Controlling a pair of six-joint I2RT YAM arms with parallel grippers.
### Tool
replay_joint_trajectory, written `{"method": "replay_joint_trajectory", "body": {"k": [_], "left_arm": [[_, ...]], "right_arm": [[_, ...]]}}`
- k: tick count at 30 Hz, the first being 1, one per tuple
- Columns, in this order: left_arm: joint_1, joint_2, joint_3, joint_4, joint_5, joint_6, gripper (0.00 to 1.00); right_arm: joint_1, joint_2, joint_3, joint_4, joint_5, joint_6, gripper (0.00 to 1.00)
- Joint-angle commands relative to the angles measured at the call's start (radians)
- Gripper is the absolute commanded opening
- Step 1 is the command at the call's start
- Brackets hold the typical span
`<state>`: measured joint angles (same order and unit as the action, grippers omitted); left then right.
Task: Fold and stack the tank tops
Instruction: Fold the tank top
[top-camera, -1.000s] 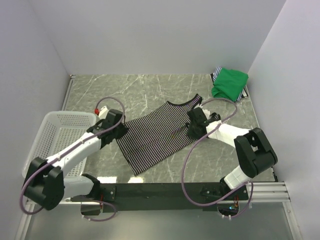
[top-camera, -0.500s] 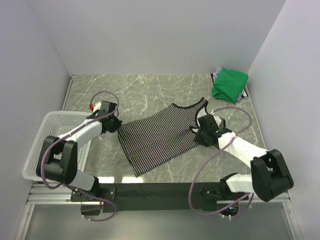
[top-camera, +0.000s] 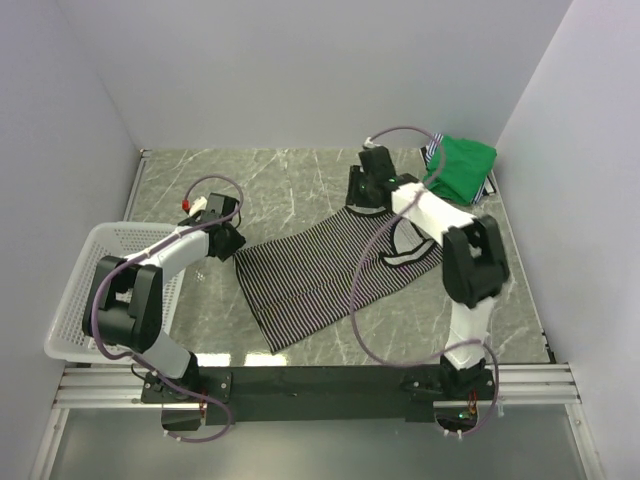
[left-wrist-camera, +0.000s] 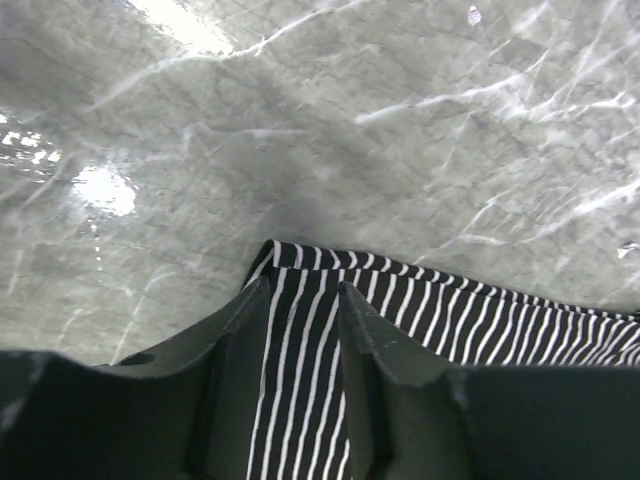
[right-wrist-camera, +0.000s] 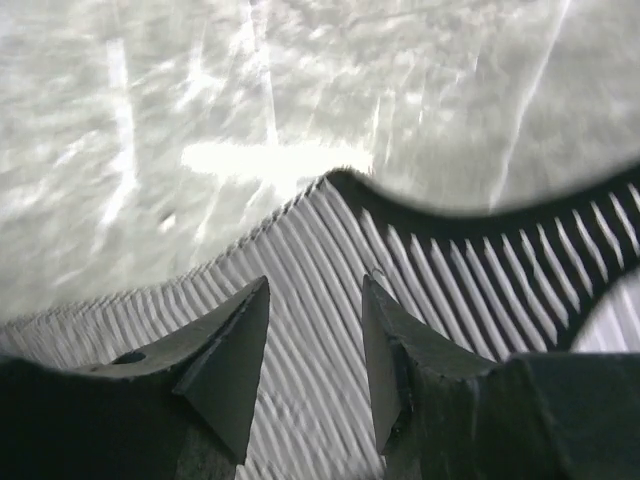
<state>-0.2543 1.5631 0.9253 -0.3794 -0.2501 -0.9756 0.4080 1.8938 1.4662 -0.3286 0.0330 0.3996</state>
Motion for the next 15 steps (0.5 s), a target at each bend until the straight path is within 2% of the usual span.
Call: {"method": "replay_joint_trajectory", "body": {"k": [1,4,7,15], "left_arm": [[0.003,-0.009,0.03,-0.019,-0.031,0.04,0.41],[0.003,-0.009,0.017,-0.007,-0.028,0.055,0.43],[0.003,0.014,0.018,-0.004,-0.021,0.069,0.44],[0.003,0.054,0.024,0.014,0.005,0.075,0.38]], "right_arm": [[-0.011,0.141,0.188,-0.101,0.015,-0.109,0.49],[-0.012,0.258,0.317,-0.148,0.021,-0.155,0.49],[-0.012,0.324,0.379,-0.161,0.034,-0.191,0.5],[-0.012,0.383,0.421,-0.156,0.03,-0.216,0.51]]}}
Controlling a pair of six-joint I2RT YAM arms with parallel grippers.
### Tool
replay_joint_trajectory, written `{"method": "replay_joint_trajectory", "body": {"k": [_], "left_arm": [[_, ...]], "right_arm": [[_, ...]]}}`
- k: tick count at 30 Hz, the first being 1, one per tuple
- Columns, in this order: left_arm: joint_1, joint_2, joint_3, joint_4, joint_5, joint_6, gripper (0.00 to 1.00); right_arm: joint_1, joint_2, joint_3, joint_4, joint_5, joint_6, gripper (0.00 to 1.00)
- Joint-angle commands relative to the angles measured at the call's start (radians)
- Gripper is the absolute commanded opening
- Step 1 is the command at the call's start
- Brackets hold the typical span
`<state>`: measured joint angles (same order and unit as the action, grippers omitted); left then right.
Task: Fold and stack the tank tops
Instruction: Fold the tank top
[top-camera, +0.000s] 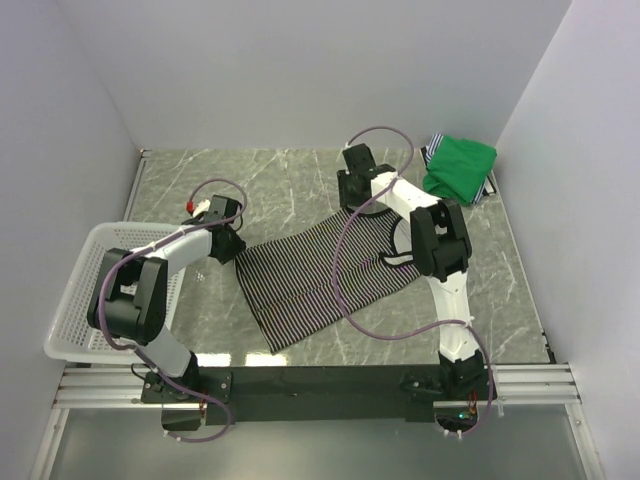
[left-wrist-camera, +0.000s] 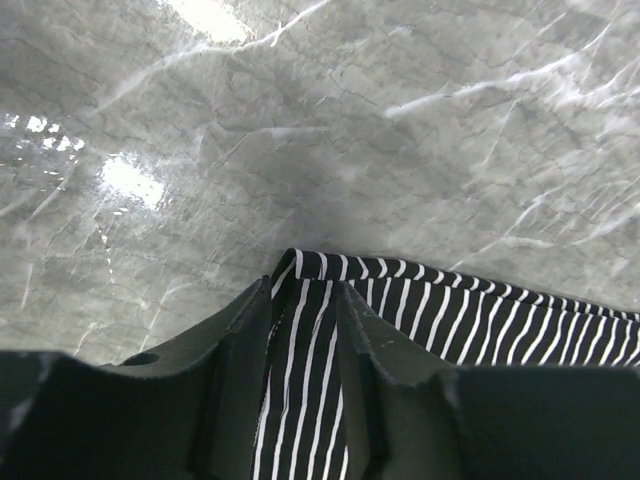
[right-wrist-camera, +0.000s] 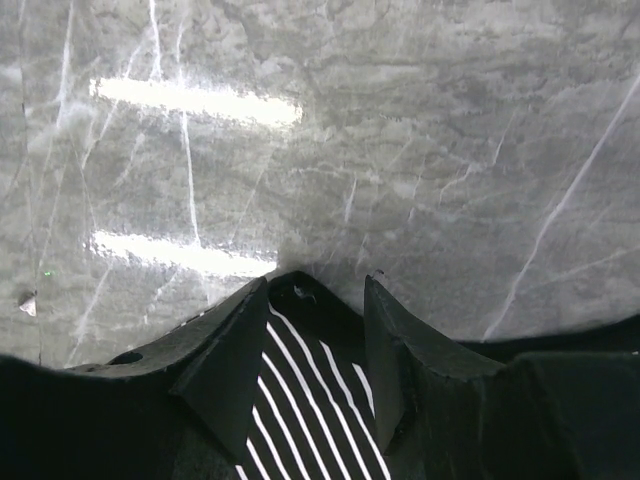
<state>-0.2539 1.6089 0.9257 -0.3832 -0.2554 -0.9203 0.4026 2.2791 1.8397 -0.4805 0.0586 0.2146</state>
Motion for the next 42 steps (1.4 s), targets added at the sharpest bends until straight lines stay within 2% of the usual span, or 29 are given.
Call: {"method": "replay_joint_trajectory", "body": {"k": [1,8,20,25,29,36,39,42], "left_arm": [[0.002,0.006,0.022,0.021,0.013,0.02,0.37],[0.002,0.014,0.025,0.026,0.025,0.015,0.22],[0.002,0.031,0.038,0.038,0.028,0.006,0.08],[0.002,0.031,0.044,0.044,0.038,0.005,0.01],[0.002,0.029,0.055,0.046,0.041,0.001,0.01],[0.002,0.025,0.091,0.026,0.019,0.011,0.01],[0.002,0.022,0.113,0.017,0.008,0.018,0.01],[0.002,0.013,0.121,0.01,-0.001,0.024,0.01]], "right_arm": [[-0.005,-0.001,0.047,-0.001,-0.002,-0.027,0.5],[-0.007,0.013,0.036,0.013,-0.039,-0.017,0.49],[-0.005,0.063,0.113,-0.026,-0.092,0.003,0.47],[-0.007,0.053,0.095,-0.017,-0.077,0.009,0.34],[-0.007,0.054,0.102,-0.026,-0.068,0.009,0.26],[-0.018,0.028,0.087,-0.018,-0.06,0.022,0.05],[-0.025,0.002,0.053,0.005,-0.029,0.037,0.0],[-0.045,-0.042,-0.008,0.048,-0.023,0.063,0.0]]}}
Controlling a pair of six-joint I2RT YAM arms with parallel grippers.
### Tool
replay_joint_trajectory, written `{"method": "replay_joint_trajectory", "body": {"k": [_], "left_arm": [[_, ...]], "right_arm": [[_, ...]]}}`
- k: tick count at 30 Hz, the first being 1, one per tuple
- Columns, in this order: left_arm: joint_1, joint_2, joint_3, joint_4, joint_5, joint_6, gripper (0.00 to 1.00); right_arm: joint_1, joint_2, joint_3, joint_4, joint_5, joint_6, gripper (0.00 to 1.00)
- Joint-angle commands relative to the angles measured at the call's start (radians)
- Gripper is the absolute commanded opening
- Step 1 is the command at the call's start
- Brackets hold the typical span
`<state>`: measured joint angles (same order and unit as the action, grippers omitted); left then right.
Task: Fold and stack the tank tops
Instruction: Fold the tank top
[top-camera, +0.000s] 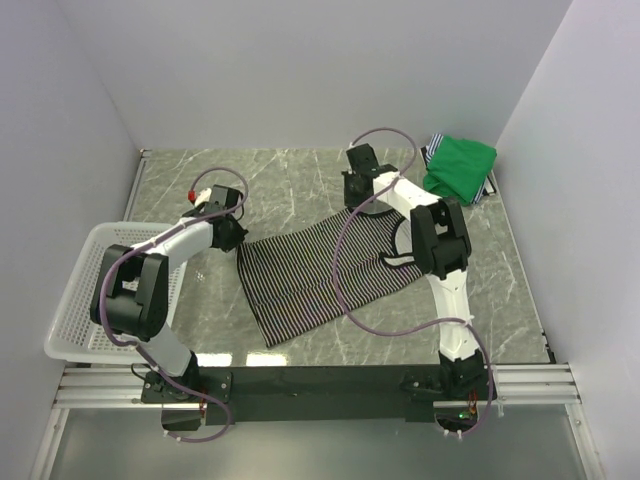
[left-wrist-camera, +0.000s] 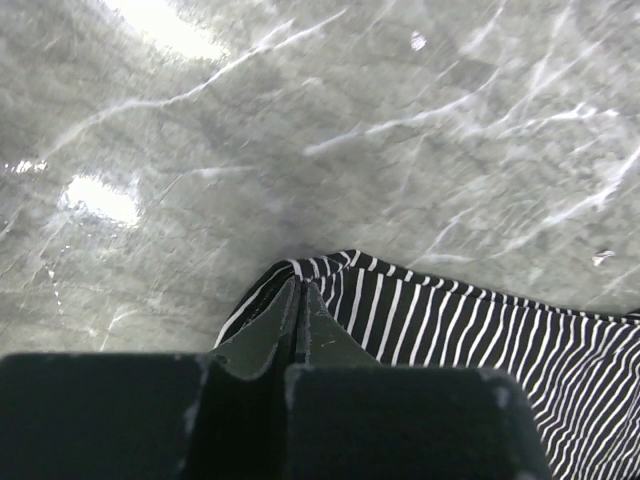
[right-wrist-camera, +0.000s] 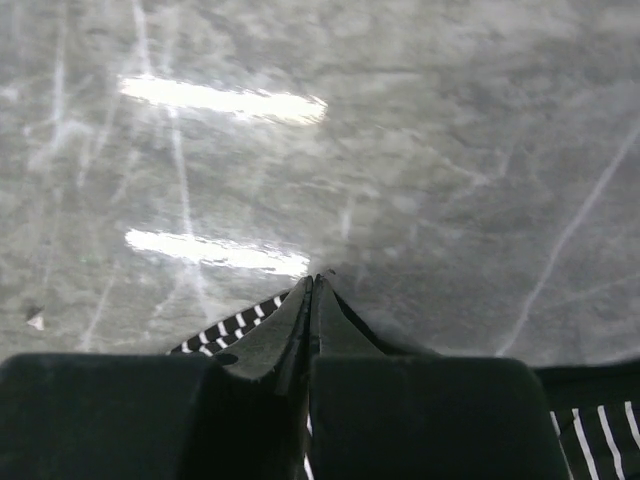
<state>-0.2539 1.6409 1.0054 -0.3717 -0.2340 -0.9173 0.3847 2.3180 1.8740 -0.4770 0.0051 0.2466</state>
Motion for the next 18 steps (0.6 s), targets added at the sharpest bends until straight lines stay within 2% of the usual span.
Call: {"method": "replay_joint_trajectory", "body": {"k": [1,8,15,18], "left_arm": [[0.002,-0.026,0.036,0.004,-0.024,0.023,0.01],[0.002,-0.096,-0.024,0.04,-0.001,0.02,0.01],[0.004,-0.09,-0.021,0.041,0.021,0.012,0.01],[0.004,-0.05,0.01,0.033,0.022,-0.008,0.22]], "right_arm": [[-0.032,-0.109,-0.061,0.072,0.029,0.036,0.0],[-0.053,-0.239,-0.231,0.173,0.036,0.072,0.0],[-0.053,-0.286,-0.276,0.202,0.042,0.069,0.0],[-0.055,-0.264,-0.254,0.186,0.035,0.069,0.0]]}}
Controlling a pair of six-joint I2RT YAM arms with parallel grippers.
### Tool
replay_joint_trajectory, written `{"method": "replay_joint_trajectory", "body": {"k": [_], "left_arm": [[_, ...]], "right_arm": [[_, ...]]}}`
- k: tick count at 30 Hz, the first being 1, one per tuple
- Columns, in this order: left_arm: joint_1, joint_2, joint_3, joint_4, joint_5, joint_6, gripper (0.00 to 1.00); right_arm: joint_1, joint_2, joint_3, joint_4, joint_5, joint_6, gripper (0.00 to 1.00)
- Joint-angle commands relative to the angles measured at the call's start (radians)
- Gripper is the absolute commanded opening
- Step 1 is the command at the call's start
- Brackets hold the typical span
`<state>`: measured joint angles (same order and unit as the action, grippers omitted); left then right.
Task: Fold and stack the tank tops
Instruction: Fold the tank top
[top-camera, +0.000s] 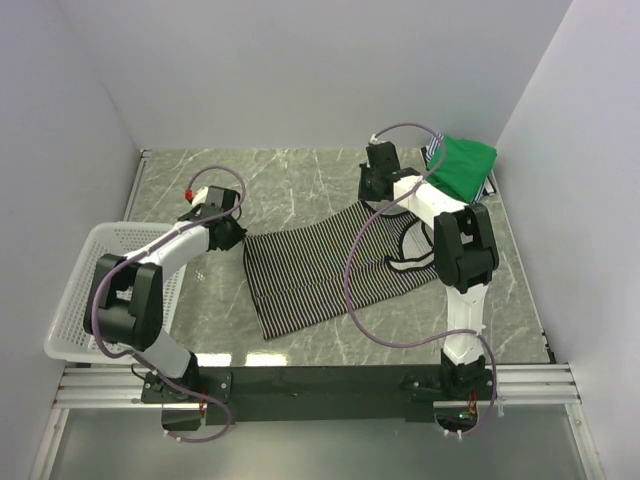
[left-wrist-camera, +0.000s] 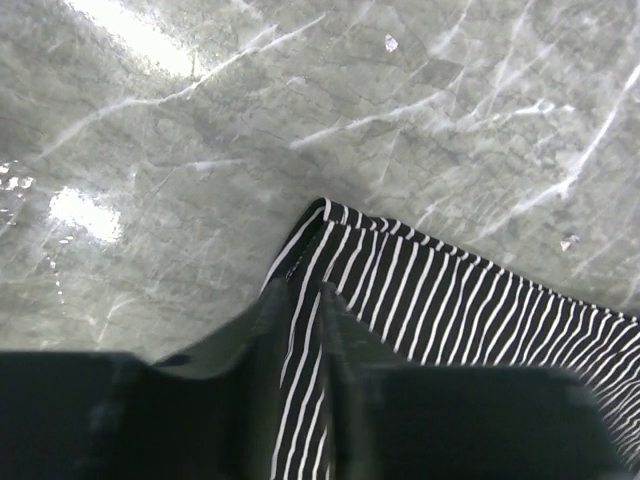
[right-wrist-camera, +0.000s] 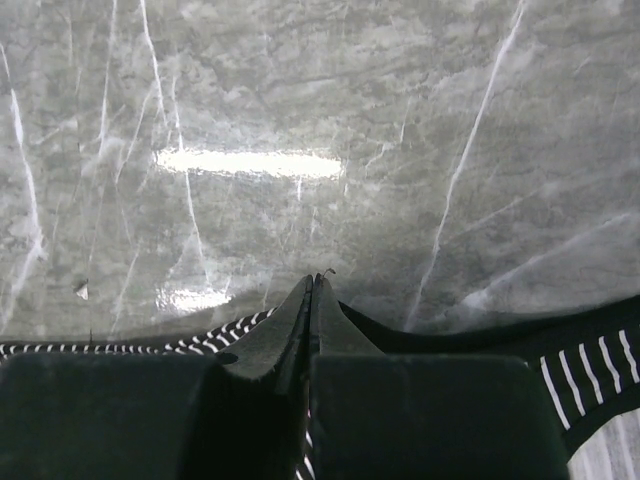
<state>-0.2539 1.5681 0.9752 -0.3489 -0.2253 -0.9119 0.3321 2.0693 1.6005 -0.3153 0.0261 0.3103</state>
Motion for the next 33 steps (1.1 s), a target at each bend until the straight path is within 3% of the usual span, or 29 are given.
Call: {"method": "replay_joint_trajectory", "body": {"k": [1,4,10,33], "left_arm": [[0.004,0.032,0.051,0.008,0.001,-0.019,0.28],[0.004,0.076,0.085,-0.008,-0.026,-0.022,0.33],[0.002,0.145,0.112,0.028,-0.017,0.01,0.35],[0.002,0.205,0.129,0.071,0.037,-0.027,0.27]], "right_arm": [[-0.001,-0.011,0.021,0.025,0.014,0.006,0.0],[0.001,-0.006,0.019,0.03,0.009,0.007,0.0],[0.001,-0.002,0.03,0.03,0.008,0.007,0.0],[-0.001,0.006,0.036,0.022,0.009,-0.004,0.0]]}}
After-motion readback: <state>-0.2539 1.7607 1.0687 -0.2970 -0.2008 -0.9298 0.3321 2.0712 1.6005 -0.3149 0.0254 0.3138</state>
